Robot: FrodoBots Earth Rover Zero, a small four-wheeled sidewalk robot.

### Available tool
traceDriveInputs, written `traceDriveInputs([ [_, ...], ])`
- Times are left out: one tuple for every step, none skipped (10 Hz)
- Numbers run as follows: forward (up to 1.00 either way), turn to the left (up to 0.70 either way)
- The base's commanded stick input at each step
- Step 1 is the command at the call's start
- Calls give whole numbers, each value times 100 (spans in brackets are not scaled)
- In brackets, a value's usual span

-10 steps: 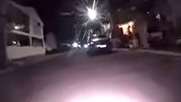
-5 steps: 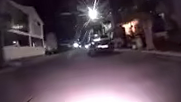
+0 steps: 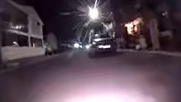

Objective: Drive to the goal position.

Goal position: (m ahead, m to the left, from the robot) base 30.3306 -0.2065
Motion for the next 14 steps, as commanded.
traceDriveInputs([
  [70,0],
  [70,0],
  [70,0],
  [70,0],
  [70,0],
  [70,0],
  [70,0],
  [70,0],
  [70,0],
  [70,0],
  [70,0],
  [70,0],
  [70,0],
  [70,0],
])
